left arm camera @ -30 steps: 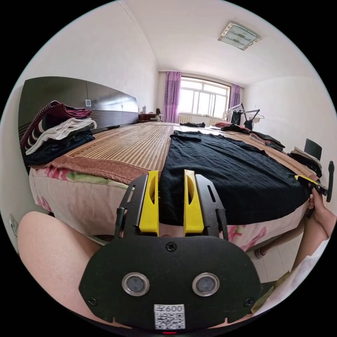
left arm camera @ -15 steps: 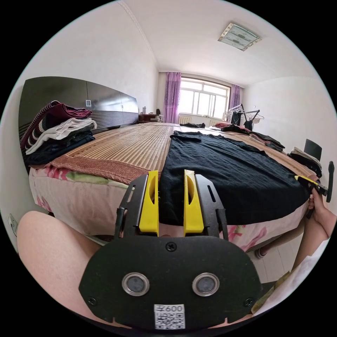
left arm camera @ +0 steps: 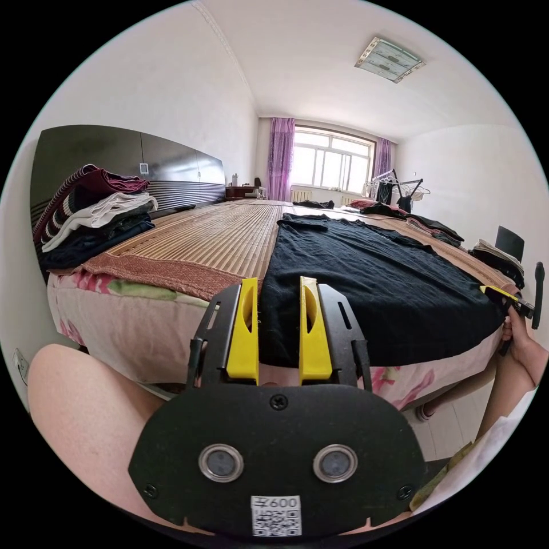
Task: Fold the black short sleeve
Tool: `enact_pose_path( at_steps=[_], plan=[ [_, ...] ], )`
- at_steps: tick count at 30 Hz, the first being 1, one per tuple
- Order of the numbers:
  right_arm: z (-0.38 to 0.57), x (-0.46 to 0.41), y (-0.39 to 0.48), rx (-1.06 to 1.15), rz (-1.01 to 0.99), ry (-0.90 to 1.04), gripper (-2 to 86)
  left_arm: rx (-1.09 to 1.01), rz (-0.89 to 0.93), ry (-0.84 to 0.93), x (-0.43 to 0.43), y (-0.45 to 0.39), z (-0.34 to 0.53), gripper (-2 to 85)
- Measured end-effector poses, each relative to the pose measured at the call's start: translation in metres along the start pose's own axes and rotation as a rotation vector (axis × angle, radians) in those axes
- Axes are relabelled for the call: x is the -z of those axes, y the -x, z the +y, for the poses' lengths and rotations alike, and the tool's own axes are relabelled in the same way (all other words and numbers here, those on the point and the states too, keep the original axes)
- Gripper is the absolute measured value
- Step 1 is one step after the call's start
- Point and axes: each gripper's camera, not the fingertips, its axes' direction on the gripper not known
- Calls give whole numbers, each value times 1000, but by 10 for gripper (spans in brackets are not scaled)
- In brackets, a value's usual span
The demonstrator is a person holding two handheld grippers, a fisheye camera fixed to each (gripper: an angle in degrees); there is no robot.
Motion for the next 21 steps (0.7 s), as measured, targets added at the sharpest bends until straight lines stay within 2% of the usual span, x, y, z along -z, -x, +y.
enact_pose_path(
  at_steps=[21],
  plan=[
    [34, -22, 54, -2, -1, -3, 50, 0, 0, -2, -11, -40, 34, 103]
  ],
)
